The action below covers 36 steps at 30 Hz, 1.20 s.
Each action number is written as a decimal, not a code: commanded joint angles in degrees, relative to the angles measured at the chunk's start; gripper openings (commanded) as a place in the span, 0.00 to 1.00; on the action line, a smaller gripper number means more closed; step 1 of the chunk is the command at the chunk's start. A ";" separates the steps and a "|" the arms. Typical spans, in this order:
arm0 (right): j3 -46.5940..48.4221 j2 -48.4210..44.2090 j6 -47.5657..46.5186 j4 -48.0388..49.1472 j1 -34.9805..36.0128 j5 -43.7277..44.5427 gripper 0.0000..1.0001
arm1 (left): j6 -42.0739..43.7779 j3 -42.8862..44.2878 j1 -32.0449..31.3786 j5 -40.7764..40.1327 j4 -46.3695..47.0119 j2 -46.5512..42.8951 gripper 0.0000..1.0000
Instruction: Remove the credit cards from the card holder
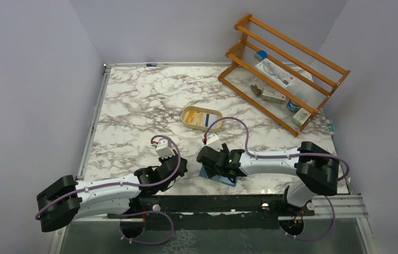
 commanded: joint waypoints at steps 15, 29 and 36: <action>-9.98 -0.31 1.66 13.73 0.40 -7.14 0.75 | 5.72 -0.71 1.85 23.08 26.05 20.26 0.42; -15.02 -3.55 2.05 20.10 0.31 -10.45 0.75 | -1.11 -4.68 3.51 27.37 32.66 26.49 0.52; -17.78 -5.23 1.60 23.26 0.31 -12.34 0.75 | -3.99 -4.35 3.50 31.03 40.16 34.78 0.48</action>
